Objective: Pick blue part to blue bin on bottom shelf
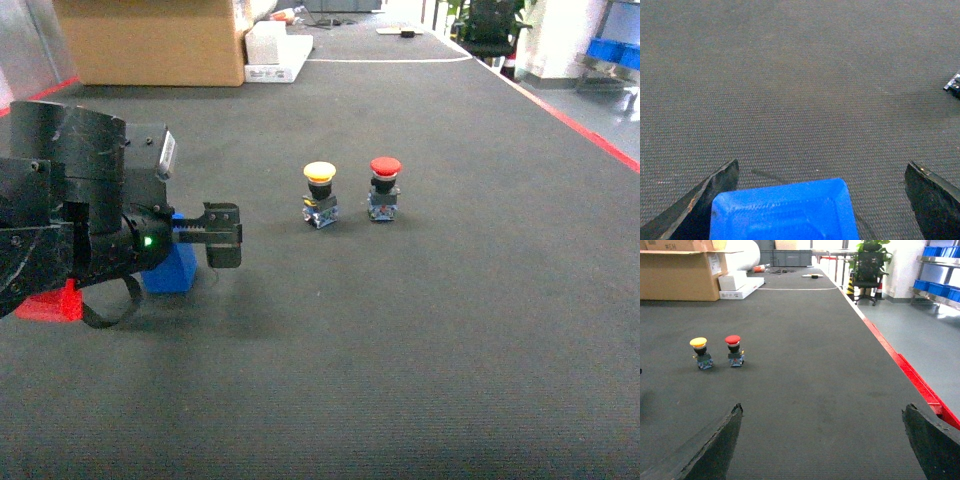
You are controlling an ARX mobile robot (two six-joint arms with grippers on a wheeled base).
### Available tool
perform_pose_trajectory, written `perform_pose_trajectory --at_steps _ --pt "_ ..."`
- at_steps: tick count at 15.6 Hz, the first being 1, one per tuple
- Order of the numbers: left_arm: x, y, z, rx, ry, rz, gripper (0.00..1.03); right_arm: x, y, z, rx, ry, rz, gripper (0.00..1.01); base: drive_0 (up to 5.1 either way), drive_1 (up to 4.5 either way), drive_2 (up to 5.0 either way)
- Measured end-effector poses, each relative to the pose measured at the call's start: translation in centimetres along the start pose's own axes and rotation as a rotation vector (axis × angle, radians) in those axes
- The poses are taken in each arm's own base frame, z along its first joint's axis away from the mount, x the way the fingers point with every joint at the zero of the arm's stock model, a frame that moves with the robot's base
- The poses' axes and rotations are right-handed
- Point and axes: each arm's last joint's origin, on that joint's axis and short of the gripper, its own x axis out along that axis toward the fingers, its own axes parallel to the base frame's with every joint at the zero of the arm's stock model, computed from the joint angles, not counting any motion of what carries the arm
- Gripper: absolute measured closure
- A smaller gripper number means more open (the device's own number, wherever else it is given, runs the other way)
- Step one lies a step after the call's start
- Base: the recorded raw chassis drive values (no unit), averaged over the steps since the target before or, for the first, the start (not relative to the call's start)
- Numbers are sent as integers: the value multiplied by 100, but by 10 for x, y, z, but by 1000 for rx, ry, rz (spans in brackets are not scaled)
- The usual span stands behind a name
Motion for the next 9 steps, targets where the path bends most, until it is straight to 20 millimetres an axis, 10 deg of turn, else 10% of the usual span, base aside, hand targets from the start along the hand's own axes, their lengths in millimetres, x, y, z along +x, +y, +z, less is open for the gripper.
perform_pose_trajectory --at_steps 6,9 --pt "20 5 -3 8 -1 34 5 0 0 0 0 0 0 3 0 0 0" --pt "20 6 -1 24 -20 25 33 0 0 0 0 0 0 3 0 0 0"
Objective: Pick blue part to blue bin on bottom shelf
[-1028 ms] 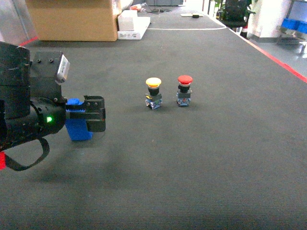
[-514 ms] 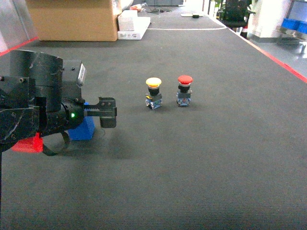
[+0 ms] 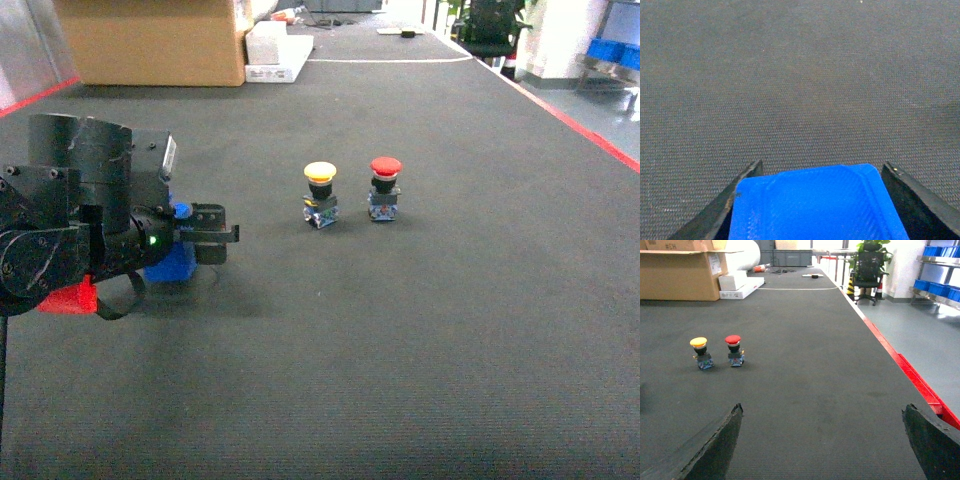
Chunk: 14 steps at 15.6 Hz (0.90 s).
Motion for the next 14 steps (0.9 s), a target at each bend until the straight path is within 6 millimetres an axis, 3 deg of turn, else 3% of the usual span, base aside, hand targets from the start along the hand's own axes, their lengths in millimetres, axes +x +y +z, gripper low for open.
perform_pose_trajectory --at_steps 3,7,11,14 --pt "-1 1 0 2 -13 -1 59 0 0 0 0 0 0 3 0 0 0" --pt "-21 6 0 18 -40 -2 60 0 0 0 0 0 0 3 0 0 0" --pt "-101 25 3 5 -68 -18 60 0 0 0 0 0 0 3 0 0 0" --pt "-197 42 10 13 -109 30 60 0 0 0 0 0 0 3 0 0 0"
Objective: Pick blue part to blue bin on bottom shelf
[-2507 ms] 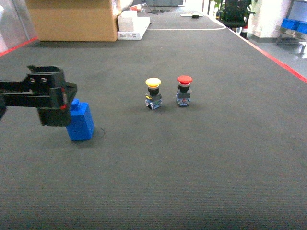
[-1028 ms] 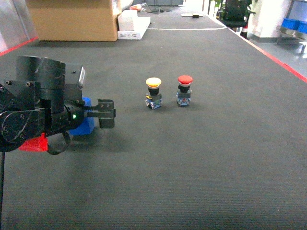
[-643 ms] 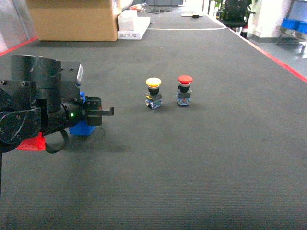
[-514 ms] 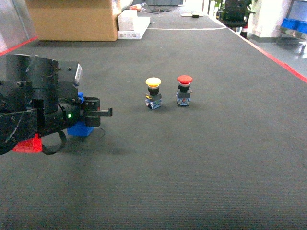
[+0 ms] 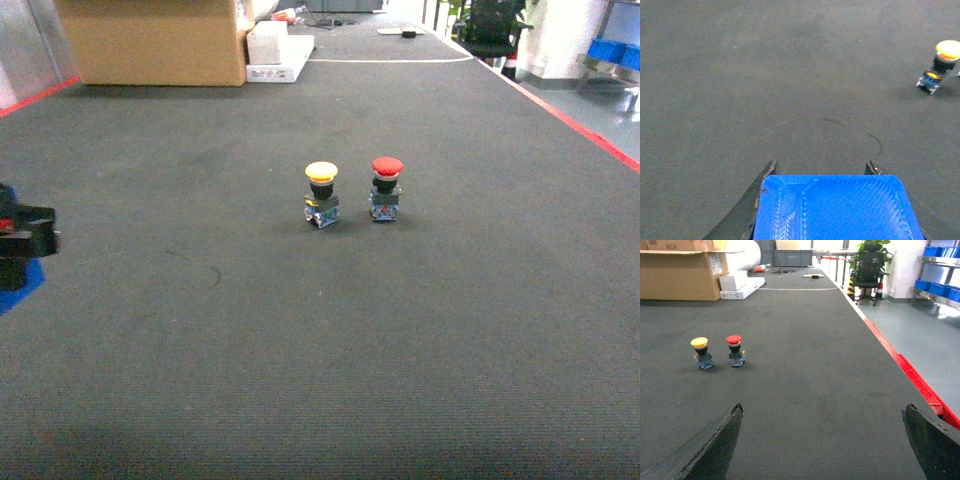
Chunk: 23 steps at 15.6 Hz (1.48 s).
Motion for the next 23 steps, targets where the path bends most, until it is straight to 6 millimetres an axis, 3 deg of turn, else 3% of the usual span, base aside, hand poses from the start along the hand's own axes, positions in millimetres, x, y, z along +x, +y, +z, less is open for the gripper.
perform_pose_trajectory --at_steps 3,5,9,12,15,23 --pt "-67 -2 14 6 -88 21 60 0 0 0 0 0 0 3 0 0 0" --pt "-112 -2 11 -18 -127 56 60 0 0 0 0 0 0 3 0 0 0" --pt "-154 -4 -24 -38 -81 65 60 0 0 0 0 0 0 3 0 0 0" --pt "-156 -4 -28 -52 -89 48 60 0 0 0 0 0 0 3 0 0 0" --pt "-154 -2 -13 -56 -143 47 60 0 0 0 0 0 0 3 0 0 0" --pt "-154 -2 -13 -47 -142 44 60 0 0 0 0 0 0 3 0 -84 84"
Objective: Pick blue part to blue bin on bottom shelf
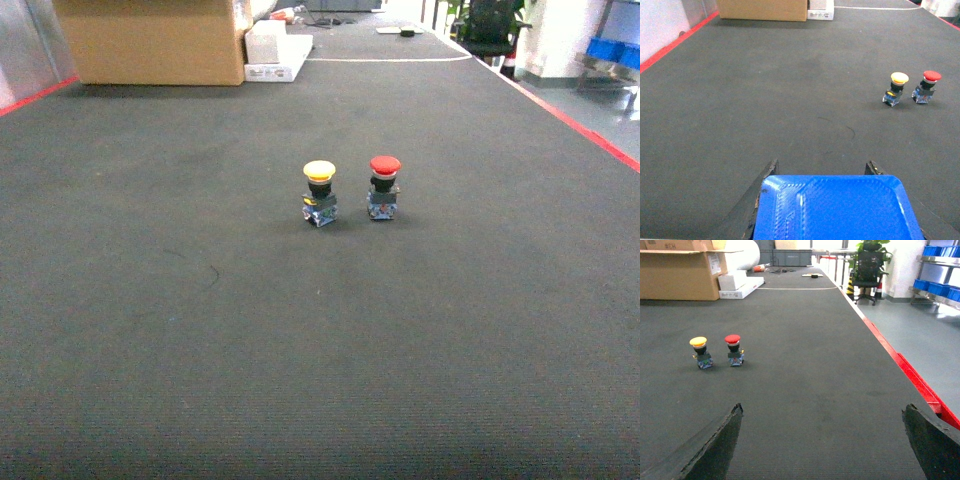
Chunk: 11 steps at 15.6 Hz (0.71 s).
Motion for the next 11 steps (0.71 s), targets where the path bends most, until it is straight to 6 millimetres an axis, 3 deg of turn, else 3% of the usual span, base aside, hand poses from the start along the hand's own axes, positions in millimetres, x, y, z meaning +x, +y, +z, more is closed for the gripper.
perform_pose_trajectory --at_steps 5,11 --pt "0 0 0 1 3 -1 60 0 0 0 0 0 0 3 -2 -388 384" --pt "0 0 0 0 -1 2 60 0 0 0 0 0 0 3 -129 -129 -129"
